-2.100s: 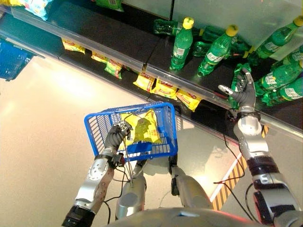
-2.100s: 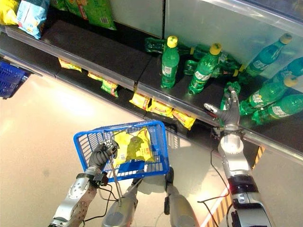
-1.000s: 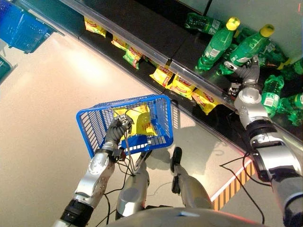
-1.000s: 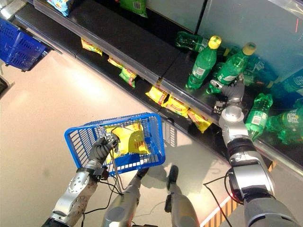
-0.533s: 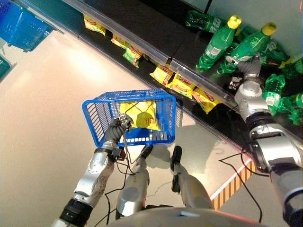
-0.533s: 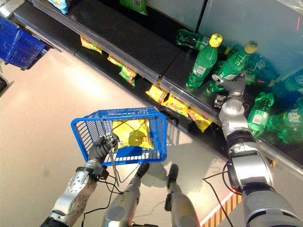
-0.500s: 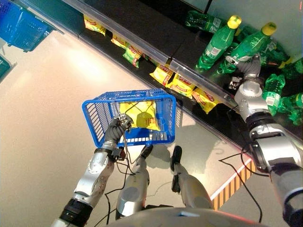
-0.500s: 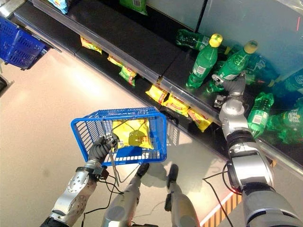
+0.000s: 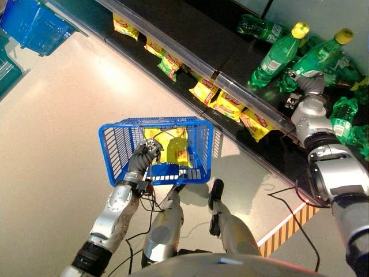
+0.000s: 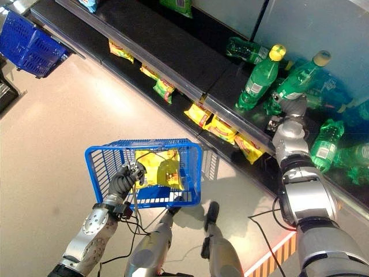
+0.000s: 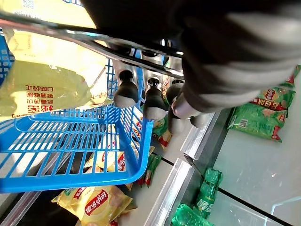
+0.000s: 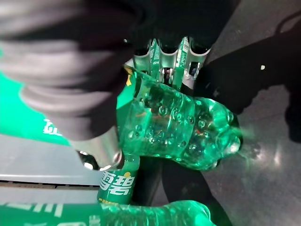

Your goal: Pick up the snacks into the basket

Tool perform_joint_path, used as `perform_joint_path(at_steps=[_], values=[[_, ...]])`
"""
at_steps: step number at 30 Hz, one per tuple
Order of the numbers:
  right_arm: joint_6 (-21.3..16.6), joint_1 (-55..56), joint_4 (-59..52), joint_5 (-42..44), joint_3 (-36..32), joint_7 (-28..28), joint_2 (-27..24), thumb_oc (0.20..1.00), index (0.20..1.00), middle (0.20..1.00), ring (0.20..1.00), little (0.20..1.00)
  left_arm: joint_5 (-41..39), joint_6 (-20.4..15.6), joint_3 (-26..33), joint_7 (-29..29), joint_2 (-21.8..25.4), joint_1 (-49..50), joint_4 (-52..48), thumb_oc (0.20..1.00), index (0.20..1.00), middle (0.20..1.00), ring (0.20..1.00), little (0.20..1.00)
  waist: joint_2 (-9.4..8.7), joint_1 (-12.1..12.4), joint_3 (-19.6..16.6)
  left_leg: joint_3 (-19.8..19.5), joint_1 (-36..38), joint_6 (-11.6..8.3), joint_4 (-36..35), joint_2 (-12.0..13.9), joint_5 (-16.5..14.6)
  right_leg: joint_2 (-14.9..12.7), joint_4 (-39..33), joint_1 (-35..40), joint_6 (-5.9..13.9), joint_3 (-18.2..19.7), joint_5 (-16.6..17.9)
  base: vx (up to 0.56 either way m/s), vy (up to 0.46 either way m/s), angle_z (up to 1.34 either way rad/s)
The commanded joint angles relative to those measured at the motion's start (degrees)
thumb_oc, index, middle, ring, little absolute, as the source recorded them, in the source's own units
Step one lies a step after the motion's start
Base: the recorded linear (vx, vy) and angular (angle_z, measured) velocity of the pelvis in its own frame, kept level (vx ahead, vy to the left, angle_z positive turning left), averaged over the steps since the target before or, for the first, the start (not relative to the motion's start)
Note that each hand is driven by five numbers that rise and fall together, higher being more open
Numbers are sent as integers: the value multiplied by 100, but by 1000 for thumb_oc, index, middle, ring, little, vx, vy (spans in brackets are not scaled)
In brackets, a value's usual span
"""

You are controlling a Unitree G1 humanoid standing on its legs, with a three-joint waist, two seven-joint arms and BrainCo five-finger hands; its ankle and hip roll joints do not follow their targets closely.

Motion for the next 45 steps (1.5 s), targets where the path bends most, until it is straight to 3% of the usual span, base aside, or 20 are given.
perform_joint_path(at_steps=[1, 12, 18, 23, 27, 33, 39, 42, 45], values=[[-256, -268, -173, 220, 212, 53, -364, 200, 200, 200, 200, 200, -216, -805, 40, -222, 108, -78, -1514, 200, 200, 200, 200, 200, -7, 13, -415, 63, 131, 317, 18, -643, -199, -273, 745, -491, 505, 284, -589, 0, 0, 0], [-389, 33, -695, 200, 96, -86, -342, 200, 200, 200, 200, 200, -229, -795, 48, -167, 67, -139, -1429, 200, 200, 200, 200, 200, 13, -48, -383, 137, 119, 328, 11, -624, -192, -257, 768, -528, 510, 341, -595, -1, -2, 2], [-759, 1526, -3195, -562, -593, -574, -27, 200, 200, 200, 200, 200, -165, -776, 369, -28, -206, -198, -1307, 200, 200, 200, 200, 200, 4, -274, -516, 142, 232, 347, -7, -602, -225, -249, 740, -389, 512, 366, -668, 38, -10, 0], [-781, 3256, -5460, -1949, -1675, -876, 314, 200, 200, 200, 200, 200, -130, -779, 767, 16, -440, -64, -1128, 200, 200, 200, 200, 200, -88, -504, -858, 137, 503, 349, -27, -533, -349, -255, 601, -44, 489, 364, -750, 86, -17, 9], [-812, 3902, -6559, -2584, -1992, -720, 539, 200, 200, 200, 200, 200, -128, -732, 958, -17, -556, 82, -1104, 200, 200, 200, 200, 200, -150, -655, -1137, 232, 720, 350, -81, -452, -414, -253, 416, 217, 490, 434, -732, 85, 0, -4], [-878, 4372, -7359, -3305, -2092, -482, 482, 200, 200, 200, 200, 200, -88, -729, 1083, -136, -602, 148, -1123, 200, 200, 200, 200, 200, -138, -793, -1410, 411, 917, 361, -144, -350, -476, -233, 320, 390, 494, 579, -716, 41, 17, -23], [-1009, 4983, -7512, -3062, -1348, 440, 625, 200, 200, 200, 200, 200, -84, -720, 901, -293, -525, -42, -1280, 200, 200, 200, 200, 200, -144, -900, -1302, 574, 856, 387, -165, -327, -458, -211, 457, 207, 505, 652, -712, -33, 15, -14], [-948, 4939, -7133, -2853, -543, 883, 631, 200, 200, 200, 200, 200, -102, -756, 539, -270, -510, -630, -1302, 200, 200, 200, 200, 200, -136, -935, -971, 639, 570, 375, -50, -368, -407, -214, 691, -154, 511, 632, -722, -200, 21, -14], [-893, 4371, -6527, -2614, 633, 1216, 707, 200, 200, 200, 200, 200, -275, -844, -107, -137, -699, -1652, -1279, 200, 200, 200, 200, 200, -152, -899, -240, 736, -226, 339, 435, -508, -332, -220, 1421, -976, 489, 480, -814, -331, 30, 1]])
